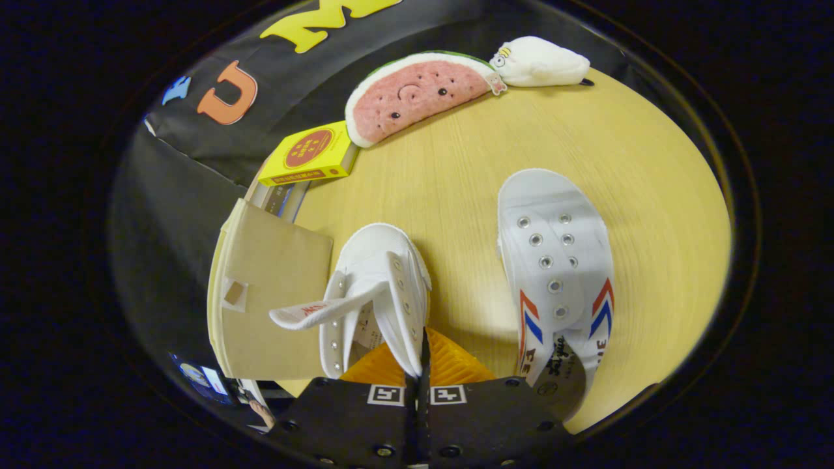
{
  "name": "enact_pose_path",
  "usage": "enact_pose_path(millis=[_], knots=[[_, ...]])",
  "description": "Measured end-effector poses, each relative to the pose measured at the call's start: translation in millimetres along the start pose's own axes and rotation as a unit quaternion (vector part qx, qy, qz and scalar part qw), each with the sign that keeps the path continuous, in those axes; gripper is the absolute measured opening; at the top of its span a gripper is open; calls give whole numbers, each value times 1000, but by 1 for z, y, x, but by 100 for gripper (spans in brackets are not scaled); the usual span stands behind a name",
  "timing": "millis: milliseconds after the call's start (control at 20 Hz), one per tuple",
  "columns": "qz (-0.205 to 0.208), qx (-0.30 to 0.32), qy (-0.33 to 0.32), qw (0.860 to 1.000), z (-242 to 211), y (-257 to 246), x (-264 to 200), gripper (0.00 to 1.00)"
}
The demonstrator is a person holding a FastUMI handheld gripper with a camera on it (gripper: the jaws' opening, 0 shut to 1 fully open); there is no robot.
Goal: Open the storage box then place both shoes into the box .Put the left shoe in first, then the right shoe, with the right side of both shoes facing outward in a uniform manner.
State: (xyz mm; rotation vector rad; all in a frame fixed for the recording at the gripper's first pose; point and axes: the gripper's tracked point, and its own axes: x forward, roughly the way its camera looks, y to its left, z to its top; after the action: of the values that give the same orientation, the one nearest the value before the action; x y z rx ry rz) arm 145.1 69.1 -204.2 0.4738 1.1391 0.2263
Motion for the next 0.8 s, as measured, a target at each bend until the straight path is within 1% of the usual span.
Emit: enact_pose_path(millis=[350,500,650,800], knots=[[0,-12,-29,1000,14,63,-64,0],[15,-12,-44,999,20,107,-94,0],[39,-17,-61,997,26,163,-118,0],[45,-15,-71,996,27,210,-115,0]])
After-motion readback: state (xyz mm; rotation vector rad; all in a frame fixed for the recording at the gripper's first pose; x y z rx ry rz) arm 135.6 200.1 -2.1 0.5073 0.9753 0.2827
